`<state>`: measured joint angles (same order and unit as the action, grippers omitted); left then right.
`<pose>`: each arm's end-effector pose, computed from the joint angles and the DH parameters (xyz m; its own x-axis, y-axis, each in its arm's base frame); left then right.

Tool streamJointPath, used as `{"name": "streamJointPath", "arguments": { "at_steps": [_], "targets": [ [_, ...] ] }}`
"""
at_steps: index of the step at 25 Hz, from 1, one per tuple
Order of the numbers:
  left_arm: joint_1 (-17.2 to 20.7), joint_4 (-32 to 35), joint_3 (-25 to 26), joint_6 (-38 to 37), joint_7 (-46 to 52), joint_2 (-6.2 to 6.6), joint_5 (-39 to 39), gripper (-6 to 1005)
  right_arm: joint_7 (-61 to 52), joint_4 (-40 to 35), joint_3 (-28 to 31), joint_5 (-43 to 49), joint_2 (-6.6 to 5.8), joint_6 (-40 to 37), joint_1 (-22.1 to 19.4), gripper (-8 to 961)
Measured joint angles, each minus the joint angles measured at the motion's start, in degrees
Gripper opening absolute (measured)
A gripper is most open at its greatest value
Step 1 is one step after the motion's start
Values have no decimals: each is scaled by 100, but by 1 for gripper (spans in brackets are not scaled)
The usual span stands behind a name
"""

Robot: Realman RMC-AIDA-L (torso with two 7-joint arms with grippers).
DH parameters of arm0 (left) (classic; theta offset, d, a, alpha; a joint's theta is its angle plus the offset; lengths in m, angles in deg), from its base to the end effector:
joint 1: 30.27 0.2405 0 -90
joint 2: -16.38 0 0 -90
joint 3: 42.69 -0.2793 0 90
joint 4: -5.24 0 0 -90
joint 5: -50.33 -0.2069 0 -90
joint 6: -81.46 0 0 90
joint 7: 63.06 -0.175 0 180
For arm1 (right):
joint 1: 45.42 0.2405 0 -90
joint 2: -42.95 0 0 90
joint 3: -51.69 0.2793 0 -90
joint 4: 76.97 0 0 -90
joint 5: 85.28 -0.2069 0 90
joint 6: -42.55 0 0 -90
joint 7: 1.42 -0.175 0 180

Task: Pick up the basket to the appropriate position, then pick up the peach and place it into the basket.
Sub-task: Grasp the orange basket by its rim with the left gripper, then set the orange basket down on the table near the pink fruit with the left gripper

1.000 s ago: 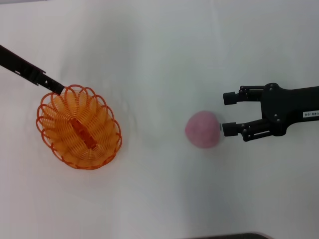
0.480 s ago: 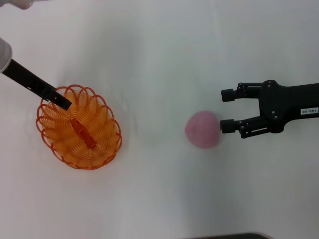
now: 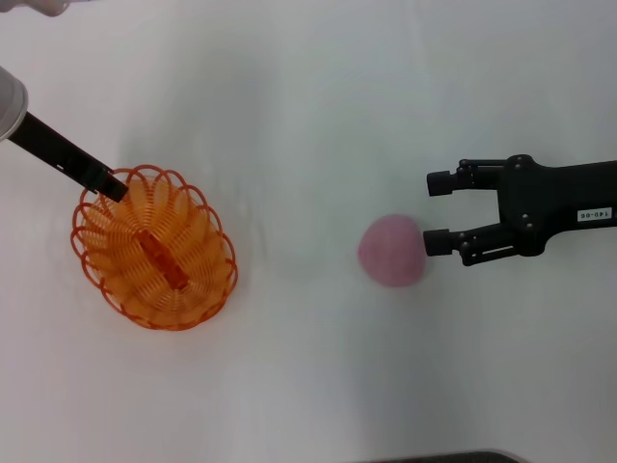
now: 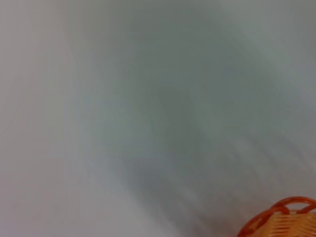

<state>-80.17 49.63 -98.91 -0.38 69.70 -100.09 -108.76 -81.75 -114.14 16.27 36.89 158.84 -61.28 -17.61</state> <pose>-0.2586 0.4205 -0.0311 0.6413 0.7321 -0.2298 0.6109 -0.6683 -0.4244 0.2848 0.3008 -0.0175 0.7855 -0.4202 -0.4543 -0.4506 -0.8915 0.0455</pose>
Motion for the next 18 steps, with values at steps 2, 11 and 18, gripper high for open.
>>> {"name": "streamJointPath", "arguments": {
  "at_steps": [2,11,18],
  "targets": [
    [0,7,2,1,0,0,0,416,0,3,-2,0,17,13,4,939],
    [27,348,234,-359,179,16,1,53,17,8,-5,0,39,29,14,939],
    [140,1003,921,-1015,479,7,33,36,18,9,0,0,38,25,-12,938]
  ]
}}
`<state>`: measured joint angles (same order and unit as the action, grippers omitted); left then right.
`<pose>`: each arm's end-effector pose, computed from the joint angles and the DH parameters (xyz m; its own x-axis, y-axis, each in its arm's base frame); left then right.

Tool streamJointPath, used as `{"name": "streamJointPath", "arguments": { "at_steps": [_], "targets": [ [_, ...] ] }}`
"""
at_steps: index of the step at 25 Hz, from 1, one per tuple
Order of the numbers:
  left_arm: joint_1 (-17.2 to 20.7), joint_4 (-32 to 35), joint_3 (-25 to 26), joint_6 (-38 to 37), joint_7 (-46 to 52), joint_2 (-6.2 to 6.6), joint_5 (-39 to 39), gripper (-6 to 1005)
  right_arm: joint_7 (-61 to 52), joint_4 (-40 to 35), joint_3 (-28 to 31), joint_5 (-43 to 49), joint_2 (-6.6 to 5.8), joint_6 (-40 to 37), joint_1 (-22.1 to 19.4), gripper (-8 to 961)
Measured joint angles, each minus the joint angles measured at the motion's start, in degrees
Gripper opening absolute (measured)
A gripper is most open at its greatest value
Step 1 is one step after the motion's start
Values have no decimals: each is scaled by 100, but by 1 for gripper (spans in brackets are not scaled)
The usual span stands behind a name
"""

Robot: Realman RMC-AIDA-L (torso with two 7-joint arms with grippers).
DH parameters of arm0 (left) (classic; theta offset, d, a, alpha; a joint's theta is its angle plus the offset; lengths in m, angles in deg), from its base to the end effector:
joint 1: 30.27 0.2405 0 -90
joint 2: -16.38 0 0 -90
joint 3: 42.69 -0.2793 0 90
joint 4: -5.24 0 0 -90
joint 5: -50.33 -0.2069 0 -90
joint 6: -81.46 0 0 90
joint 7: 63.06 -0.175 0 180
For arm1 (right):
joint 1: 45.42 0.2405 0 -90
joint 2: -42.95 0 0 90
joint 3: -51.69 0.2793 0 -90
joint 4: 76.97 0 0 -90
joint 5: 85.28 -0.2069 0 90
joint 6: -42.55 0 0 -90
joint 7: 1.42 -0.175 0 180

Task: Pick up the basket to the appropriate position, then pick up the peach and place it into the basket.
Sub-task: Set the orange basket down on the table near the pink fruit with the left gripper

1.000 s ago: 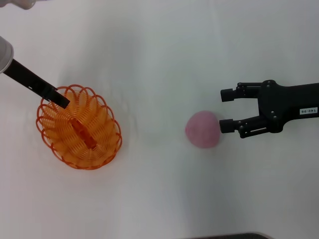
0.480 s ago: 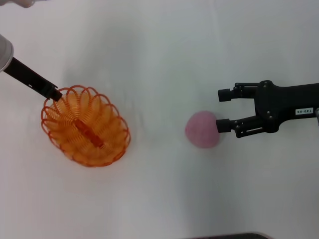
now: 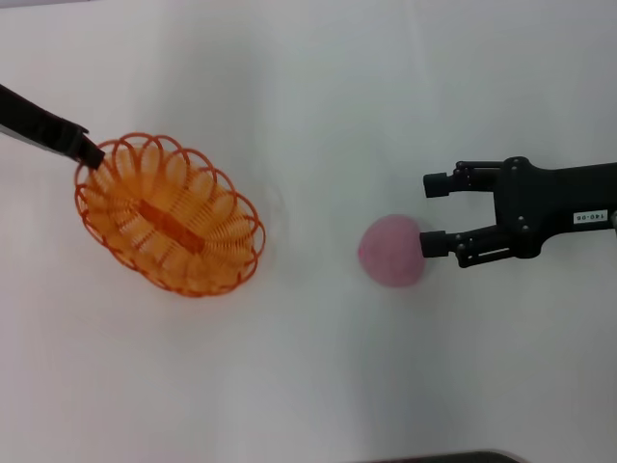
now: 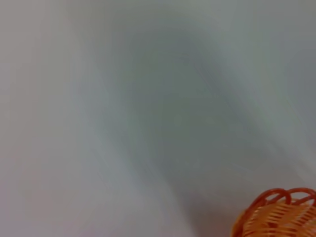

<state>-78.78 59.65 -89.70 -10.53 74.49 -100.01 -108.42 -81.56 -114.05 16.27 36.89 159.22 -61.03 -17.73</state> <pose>-0.2440 0.4167 0.0058 0.5681 0.8186 -0.0845 0.7338 -0.5504 -0.3982 0.2843 0.2999 -0.0204 0.7830 -0.4215 -0.4574 -0.4521 -0.8907 0.0469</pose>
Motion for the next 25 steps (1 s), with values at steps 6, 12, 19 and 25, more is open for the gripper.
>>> {"name": "streamJointPath", "arguments": {
  "at_steps": [6,12,19,25],
  "targets": [
    [101,227,769,-275,235,-9,20,35,74,0,3,0,7,10,-23,938],
    [352,220,1387,-314,678,-44,139,33,78,0,42,0,9,0,-27,938],
    [819,233,1533,-85,1032,-241,613,34,87,0,48,0,9,-23,-20,938],
    [1197,224,1547,312,1068,-445,1028,48,87,0,56,0,10,-30,-17,938]
  ]
}}
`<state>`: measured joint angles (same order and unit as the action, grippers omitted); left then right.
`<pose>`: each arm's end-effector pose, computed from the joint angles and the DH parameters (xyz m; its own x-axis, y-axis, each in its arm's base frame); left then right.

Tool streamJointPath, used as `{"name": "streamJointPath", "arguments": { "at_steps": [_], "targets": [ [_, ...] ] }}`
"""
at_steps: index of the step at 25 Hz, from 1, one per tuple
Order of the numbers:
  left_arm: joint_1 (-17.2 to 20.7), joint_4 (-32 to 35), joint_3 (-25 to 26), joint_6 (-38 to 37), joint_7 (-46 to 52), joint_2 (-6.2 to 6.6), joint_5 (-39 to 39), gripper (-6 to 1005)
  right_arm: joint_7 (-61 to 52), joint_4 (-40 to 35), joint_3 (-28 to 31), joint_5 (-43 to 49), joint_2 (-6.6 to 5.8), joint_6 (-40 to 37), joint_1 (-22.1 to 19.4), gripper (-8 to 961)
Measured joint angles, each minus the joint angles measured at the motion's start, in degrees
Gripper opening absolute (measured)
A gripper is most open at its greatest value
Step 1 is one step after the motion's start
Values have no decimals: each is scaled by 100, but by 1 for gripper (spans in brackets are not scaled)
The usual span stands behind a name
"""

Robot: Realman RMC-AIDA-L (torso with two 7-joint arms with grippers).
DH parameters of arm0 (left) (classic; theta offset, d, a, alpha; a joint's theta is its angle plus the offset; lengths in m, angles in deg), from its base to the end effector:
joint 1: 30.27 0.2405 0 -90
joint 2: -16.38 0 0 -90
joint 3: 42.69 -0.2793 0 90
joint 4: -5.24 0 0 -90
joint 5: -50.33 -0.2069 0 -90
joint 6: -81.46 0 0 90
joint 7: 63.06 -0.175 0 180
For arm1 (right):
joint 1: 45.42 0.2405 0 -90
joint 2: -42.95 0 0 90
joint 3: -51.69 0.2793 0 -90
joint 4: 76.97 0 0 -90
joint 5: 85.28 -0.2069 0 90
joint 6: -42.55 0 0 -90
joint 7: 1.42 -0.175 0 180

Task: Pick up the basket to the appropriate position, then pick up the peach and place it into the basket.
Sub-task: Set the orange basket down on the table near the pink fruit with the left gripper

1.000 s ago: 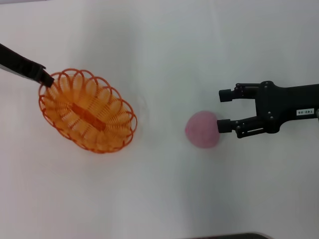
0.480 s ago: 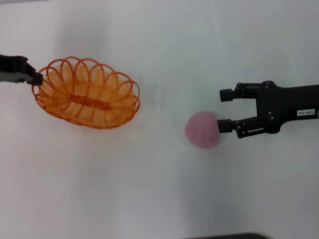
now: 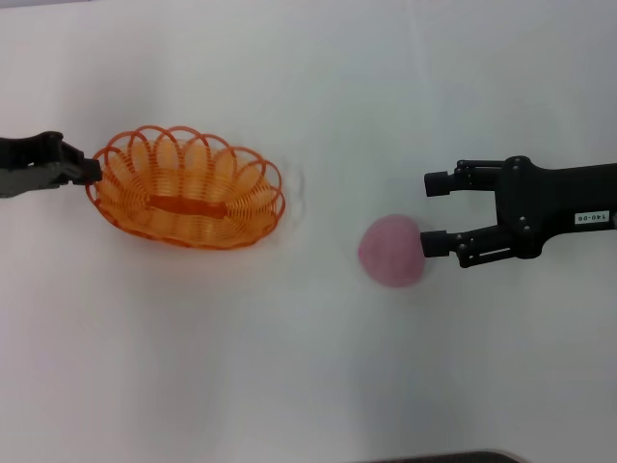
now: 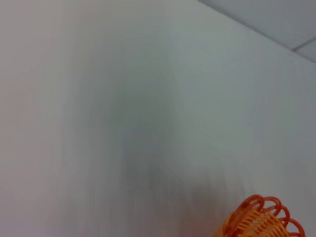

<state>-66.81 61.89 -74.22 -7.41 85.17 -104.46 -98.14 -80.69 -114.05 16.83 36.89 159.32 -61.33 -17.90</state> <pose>-0.2960 0.3774 0.0017 0.1281 0.9377 0.3231 0.9864 -0.0867 -0.1394 0.2845 0.2989 -0.0198 0.7838 -0.4103 -0.4662 -0.4443 -0.8950 0.0407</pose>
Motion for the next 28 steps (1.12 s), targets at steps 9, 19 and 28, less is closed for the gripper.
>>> {"name": "streamJointPath", "arguments": {
  "at_steps": [9,19,28],
  "targets": [
    [246,-48,2,188,6,-70,60,64,0,0,75,0,0,-1,-22,938],
    [345,52,-7,-151,-2,-79,65,92,0,0,80,0,0,-1,11,939],
    [417,315,-24,-264,-120,19,246,202,-96,0,163,-18,9,-26,26,920]
  ]
}}
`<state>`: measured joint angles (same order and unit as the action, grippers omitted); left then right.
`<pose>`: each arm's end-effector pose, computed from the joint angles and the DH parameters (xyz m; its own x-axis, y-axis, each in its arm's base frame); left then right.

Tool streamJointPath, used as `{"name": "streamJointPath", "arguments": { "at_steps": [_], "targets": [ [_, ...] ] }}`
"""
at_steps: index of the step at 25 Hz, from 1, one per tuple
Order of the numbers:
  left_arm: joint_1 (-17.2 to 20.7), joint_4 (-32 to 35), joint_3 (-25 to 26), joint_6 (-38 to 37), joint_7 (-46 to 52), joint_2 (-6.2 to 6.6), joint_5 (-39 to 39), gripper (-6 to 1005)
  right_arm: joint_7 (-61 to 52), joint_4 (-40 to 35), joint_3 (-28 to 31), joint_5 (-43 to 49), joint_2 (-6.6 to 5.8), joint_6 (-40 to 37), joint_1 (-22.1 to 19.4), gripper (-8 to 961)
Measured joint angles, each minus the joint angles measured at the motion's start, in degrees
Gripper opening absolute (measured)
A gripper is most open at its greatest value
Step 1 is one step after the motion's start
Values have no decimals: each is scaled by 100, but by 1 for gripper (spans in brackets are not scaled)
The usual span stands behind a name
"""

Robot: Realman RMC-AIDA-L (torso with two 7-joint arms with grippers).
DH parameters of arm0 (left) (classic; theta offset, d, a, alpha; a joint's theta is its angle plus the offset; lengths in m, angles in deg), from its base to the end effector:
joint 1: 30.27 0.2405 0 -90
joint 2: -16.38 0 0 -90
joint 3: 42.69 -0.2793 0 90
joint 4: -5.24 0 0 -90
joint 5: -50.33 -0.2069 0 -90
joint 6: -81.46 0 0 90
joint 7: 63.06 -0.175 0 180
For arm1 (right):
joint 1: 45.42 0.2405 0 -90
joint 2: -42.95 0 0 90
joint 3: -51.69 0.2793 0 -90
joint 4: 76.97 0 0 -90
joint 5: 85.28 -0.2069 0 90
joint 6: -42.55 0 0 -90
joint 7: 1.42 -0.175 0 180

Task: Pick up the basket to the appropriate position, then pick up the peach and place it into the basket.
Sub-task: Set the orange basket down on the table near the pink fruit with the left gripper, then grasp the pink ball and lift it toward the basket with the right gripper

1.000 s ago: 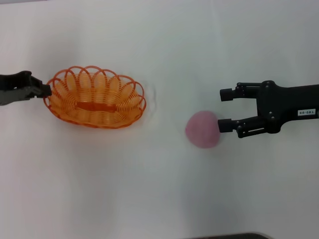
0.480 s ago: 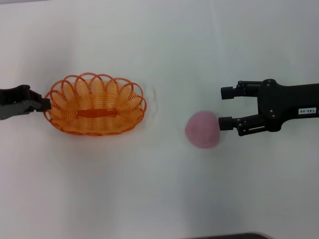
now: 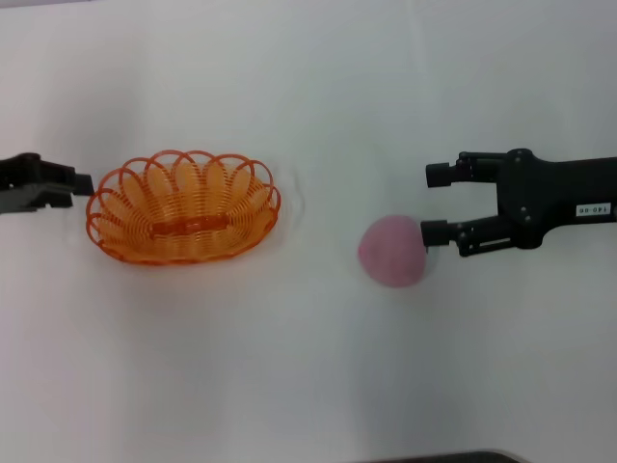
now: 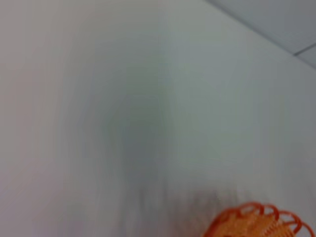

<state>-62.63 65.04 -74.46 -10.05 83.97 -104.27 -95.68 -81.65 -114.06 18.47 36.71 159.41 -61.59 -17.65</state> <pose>-0.3099 0.3583 0.0125 0.1158 0.9346 0.3363 0.9889 -0.0769 -0.1270 0.2828 0.3019 -0.0166 0.7651 -0.4197 -0.4883 -0.4618 -0.8862 0.0381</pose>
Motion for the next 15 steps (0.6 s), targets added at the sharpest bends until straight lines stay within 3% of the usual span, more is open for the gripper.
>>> {"name": "streamJointPath", "arguments": {
  "at_steps": [6,8,12,15],
  "targets": [
    [289,460,14,-271,-858,49,1034,433,-693,-77,136,-645,-80,-185,20,903],
    [497,564,15,-571,-1779,53,1740,496,-1195,-171,137,-799,-117,-117,71,898],
    [891,497,9,-941,-3540,-102,2327,623,-2107,-323,56,-838,-250,-115,352,886],
    [1202,413,-15,-1092,-4504,-200,2395,628,-2425,-629,-241,-802,-348,-215,501,878]
  ]
}}
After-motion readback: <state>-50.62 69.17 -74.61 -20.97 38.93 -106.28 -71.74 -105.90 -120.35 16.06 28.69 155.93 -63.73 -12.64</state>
